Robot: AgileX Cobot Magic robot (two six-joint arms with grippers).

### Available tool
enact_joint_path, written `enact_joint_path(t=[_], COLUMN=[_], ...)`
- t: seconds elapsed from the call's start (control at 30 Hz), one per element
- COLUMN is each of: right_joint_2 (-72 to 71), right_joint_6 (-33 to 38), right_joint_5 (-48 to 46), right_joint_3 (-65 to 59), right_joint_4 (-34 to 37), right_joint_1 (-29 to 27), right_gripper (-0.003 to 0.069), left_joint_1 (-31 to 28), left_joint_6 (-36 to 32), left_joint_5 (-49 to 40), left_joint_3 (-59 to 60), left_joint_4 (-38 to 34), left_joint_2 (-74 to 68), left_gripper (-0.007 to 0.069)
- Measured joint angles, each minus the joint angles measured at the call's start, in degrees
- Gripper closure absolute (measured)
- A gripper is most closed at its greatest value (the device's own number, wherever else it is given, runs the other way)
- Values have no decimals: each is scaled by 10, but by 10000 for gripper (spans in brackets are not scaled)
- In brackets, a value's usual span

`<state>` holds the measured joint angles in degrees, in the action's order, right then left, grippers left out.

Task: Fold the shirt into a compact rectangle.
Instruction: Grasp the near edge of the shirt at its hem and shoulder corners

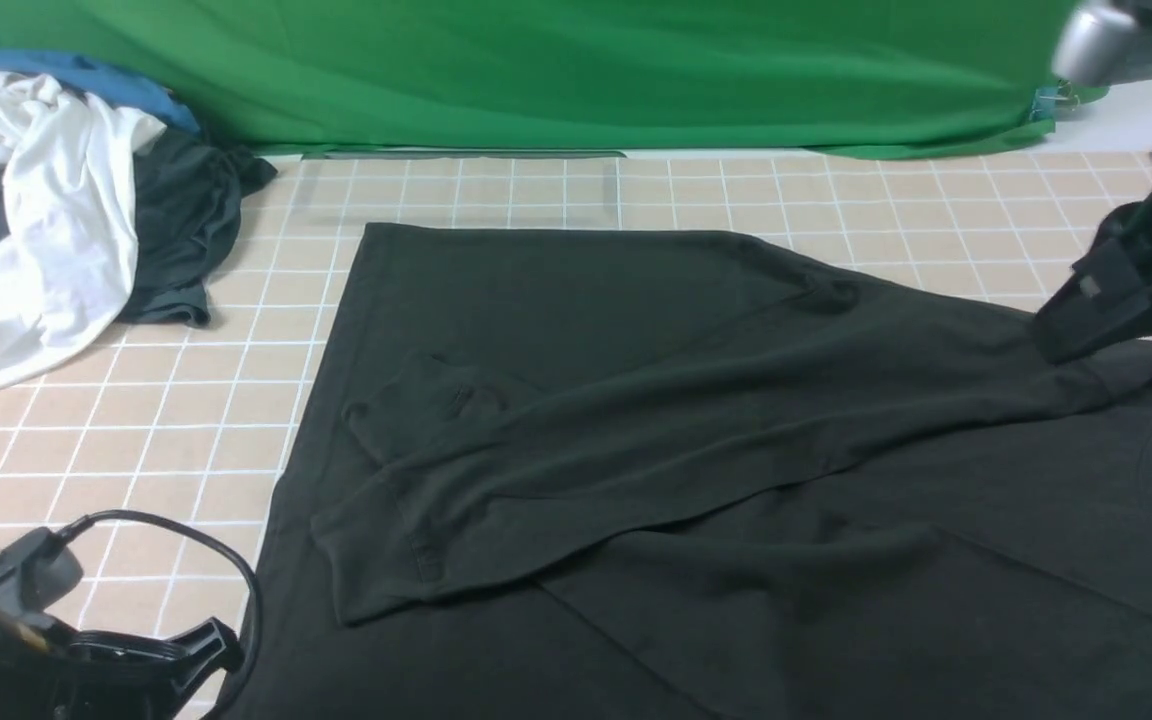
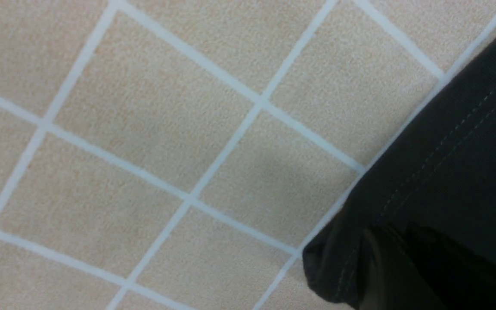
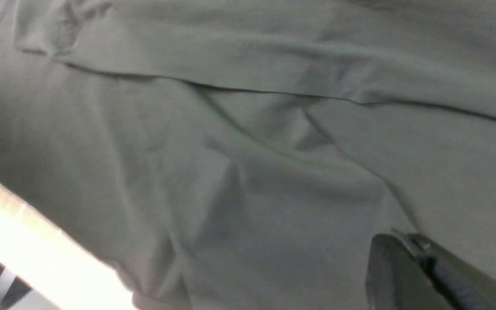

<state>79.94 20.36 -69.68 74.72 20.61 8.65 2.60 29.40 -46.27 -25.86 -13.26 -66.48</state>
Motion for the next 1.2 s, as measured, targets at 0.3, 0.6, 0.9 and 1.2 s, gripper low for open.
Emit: enact_joint_path(t=[0.3,0.6,0.9,1.2], right_joint_2=[0,0,0,0], right_joint_6=[9,9,9,-25], right_joint_5=[36,72,79,51], right_joint_3=[-2,-2,-2,-2], right_joint_4=[3,6,6,-64], right_joint_1=[126,174,174,174], right_gripper=[622,622,622,622], left_joint_1=[-2,-3,-3,-3], left_joint_6=[-1,0,-15,-38], left_joint_5=[1,1,-1,-79], left_joint_3=[-1,-6,-8,-59], left_joint_4=[2,5,12,29], left_joint_2=[-49,-94,-101,-81], left_gripper=[235,128,536,610])
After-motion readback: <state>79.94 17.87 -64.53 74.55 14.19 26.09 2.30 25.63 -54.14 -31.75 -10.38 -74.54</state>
